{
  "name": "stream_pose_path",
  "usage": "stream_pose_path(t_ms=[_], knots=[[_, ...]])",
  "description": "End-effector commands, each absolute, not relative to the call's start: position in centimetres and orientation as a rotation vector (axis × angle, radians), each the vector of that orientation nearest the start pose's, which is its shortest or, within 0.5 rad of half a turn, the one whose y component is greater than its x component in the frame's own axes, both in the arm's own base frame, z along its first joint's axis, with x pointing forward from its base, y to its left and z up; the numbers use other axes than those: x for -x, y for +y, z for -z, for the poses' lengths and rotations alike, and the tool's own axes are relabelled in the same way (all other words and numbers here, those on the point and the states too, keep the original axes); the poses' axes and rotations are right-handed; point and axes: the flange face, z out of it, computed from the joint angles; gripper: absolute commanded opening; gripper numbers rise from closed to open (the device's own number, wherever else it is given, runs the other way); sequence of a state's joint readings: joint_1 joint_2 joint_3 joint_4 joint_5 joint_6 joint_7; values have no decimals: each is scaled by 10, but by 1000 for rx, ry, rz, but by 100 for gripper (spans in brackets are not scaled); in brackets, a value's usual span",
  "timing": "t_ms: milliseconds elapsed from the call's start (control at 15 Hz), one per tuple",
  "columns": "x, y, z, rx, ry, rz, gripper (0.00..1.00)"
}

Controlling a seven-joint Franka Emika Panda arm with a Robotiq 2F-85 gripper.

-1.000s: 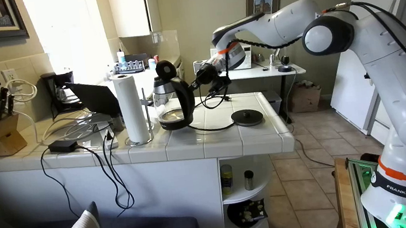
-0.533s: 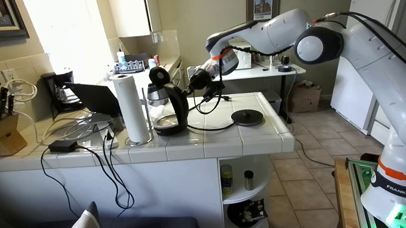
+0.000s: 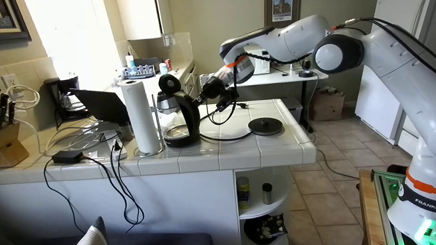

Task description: Move the kettle to the left

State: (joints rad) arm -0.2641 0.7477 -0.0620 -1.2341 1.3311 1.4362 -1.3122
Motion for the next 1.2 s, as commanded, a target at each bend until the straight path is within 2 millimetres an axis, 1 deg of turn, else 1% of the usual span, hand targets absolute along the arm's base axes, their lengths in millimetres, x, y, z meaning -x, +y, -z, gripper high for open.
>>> stream_pose_path(t_ms=[0, 267, 800, 1133], knots=[[-730, -102, -384, 1674, -678, 713, 14], [-729, -106, -372, 1693, -666, 712, 14], [-710, -130, -363, 1717, -664, 710, 14], [-700, -141, -354, 1727, -682, 735, 14]])
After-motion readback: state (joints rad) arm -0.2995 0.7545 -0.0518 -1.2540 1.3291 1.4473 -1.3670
